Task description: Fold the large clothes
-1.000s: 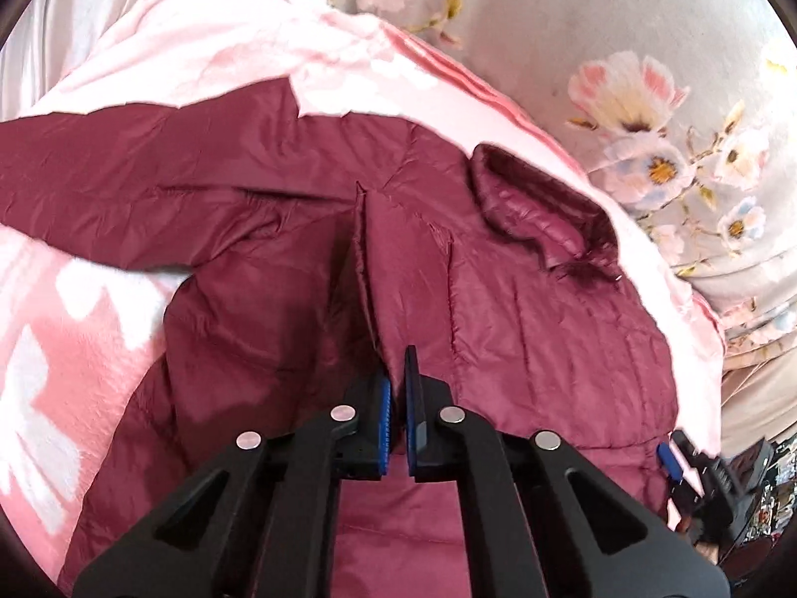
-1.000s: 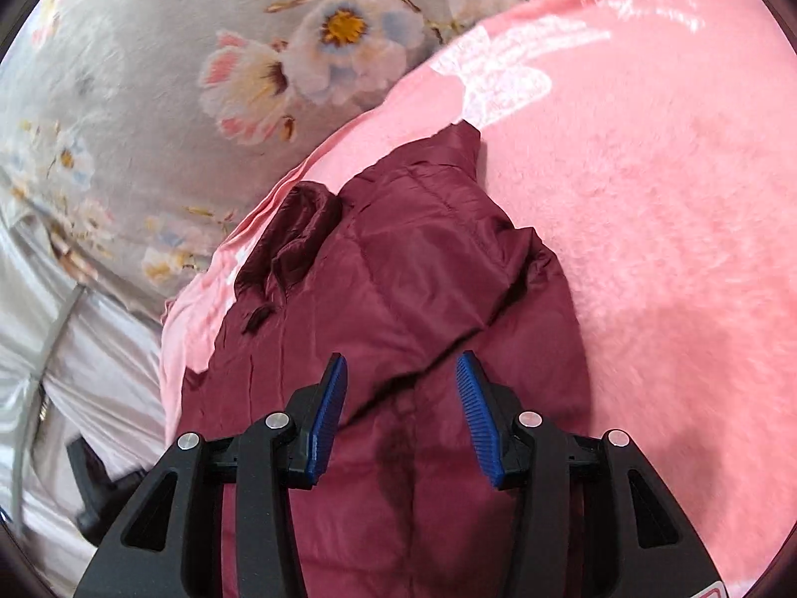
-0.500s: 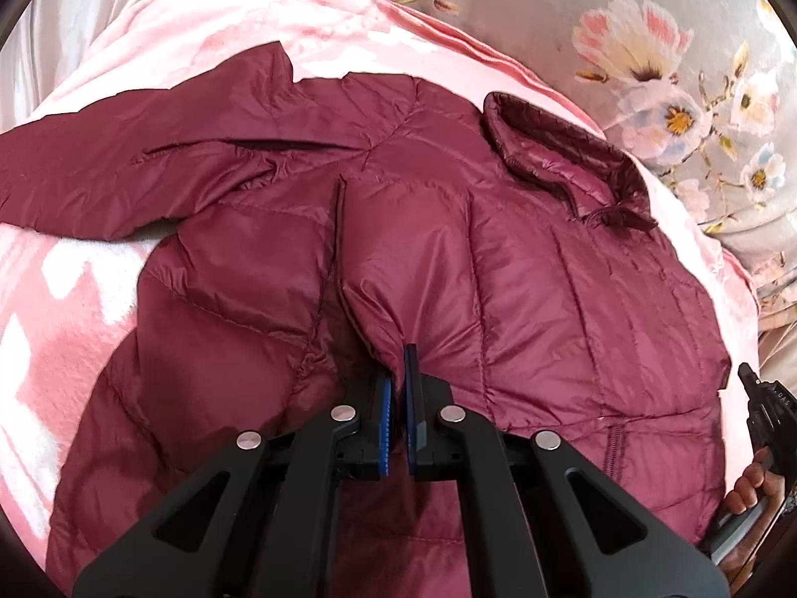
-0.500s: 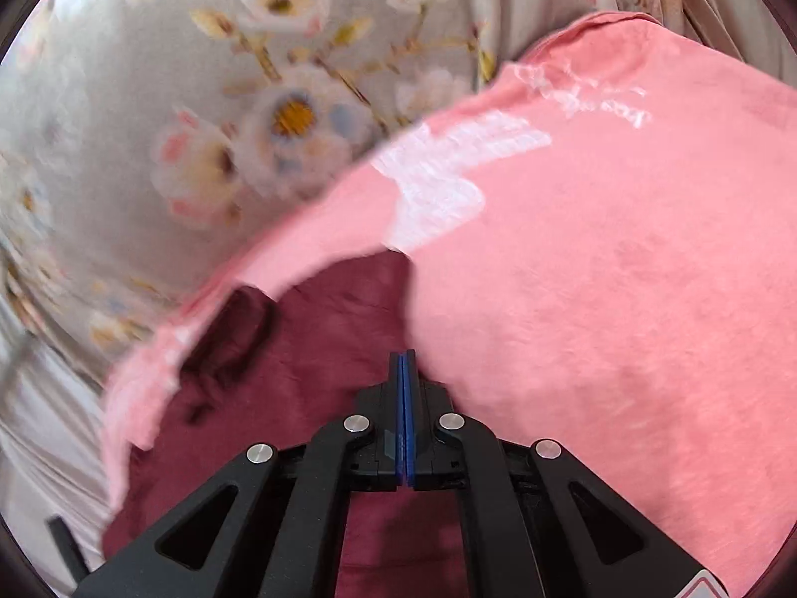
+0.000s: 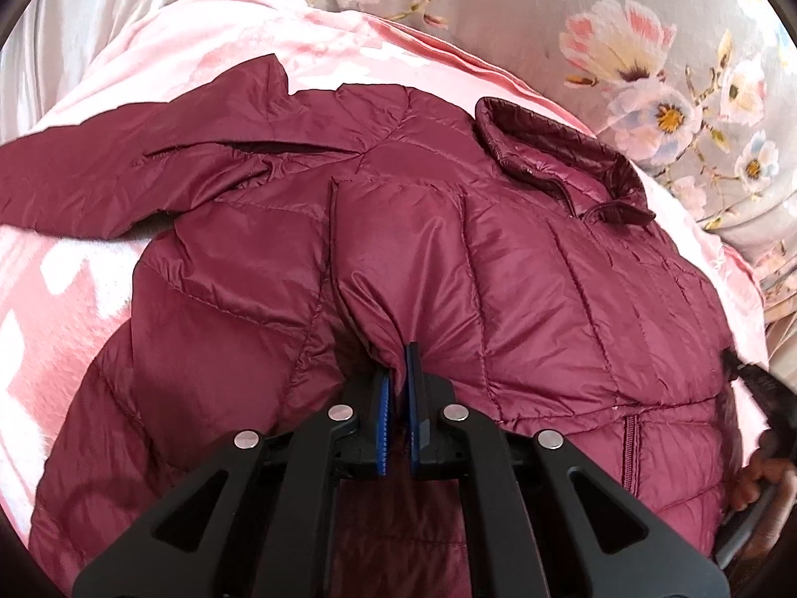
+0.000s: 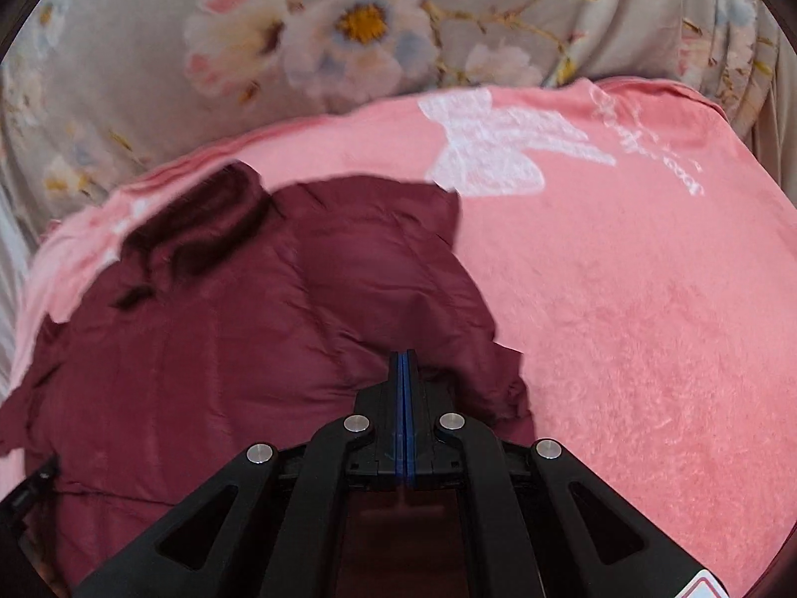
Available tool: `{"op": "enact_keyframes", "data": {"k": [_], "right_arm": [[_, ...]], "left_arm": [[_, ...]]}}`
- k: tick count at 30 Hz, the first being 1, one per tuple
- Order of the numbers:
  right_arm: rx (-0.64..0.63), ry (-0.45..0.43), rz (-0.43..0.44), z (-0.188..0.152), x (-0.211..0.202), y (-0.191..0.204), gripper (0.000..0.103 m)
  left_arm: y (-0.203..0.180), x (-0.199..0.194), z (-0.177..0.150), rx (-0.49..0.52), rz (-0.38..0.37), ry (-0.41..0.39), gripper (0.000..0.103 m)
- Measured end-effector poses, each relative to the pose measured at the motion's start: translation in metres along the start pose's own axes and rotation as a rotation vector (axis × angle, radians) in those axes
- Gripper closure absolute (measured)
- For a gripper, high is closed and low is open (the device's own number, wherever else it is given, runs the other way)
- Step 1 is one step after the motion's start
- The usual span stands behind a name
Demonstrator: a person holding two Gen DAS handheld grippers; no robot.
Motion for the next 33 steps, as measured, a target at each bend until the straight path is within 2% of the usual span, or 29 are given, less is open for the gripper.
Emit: {"op": "enact_keyframes", "data": {"k": [5, 7, 8, 9, 11, 13, 17, 22, 27, 31, 33], "right_arm": [[0.116, 0.046, 0.037, -0.007, 0.013, -0.024, 0.103], [0.095, 0.036, -0.003, -0.007, 0.010, -0.023, 0.103], [0.064, 0.004, -0.063, -0.006, 0.001, -0.020, 0.103], [0.041, -0.028, -0.074, -0.005, -0.011, -0.012, 0.102], [-0.013, -0.100, 0.029, -0.007, -0.049, 0.027, 0.102], [-0.084, -0.125, 0.099, -0.016, -0.076, 0.066, 0.102], [-0.207, -0.103, 0.208, -0.050, -0.102, 0.137, 0.102], [-0.285, -0.041, 0.218, -0.084, -0.092, 0.178, 0.102], [-0.277, 0.036, 0.208, -0.096, -0.065, 0.176, 0.103], [-0.297, 0.027, 0.179, -0.098, -0.064, 0.181, 0.103], [-0.329, 0.013, 0.145, -0.099, -0.065, 0.185, 0.103]], "left_arm": [[-0.001, 0.000, -0.001, 0.008, -0.004, -0.007, 0.094], [-0.001, 0.000, -0.001, 0.004, -0.009, -0.010, 0.094], [-0.001, 0.000, 0.000, 0.001, -0.012, -0.012, 0.094], [0.000, 0.001, 0.000, 0.001, -0.012, -0.013, 0.094], [0.000, 0.001, 0.000, 0.003, -0.008, -0.015, 0.094], [0.000, 0.001, 0.000, 0.004, -0.006, -0.016, 0.094], [0.000, 0.000, -0.001, 0.004, -0.005, -0.017, 0.094], [-0.001, 0.000, -0.001, -0.005, -0.015, -0.018, 0.094], [0.000, 0.001, 0.000, -0.019, -0.038, -0.021, 0.092], [0.001, 0.000, 0.000, -0.025, -0.050, -0.023, 0.091], [0.005, -0.007, 0.002, -0.065, -0.076, -0.033, 0.087]]}}
Point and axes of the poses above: each gripper's, at about its wrist camera, not at the fingertips, and x roughly the way its jaws point, y to its left, z to its top, the point moved 10 cm from there along x, roughly the way its jaws point, and after that the axes turned 10 degrees about -z, right-handed, at the moved point
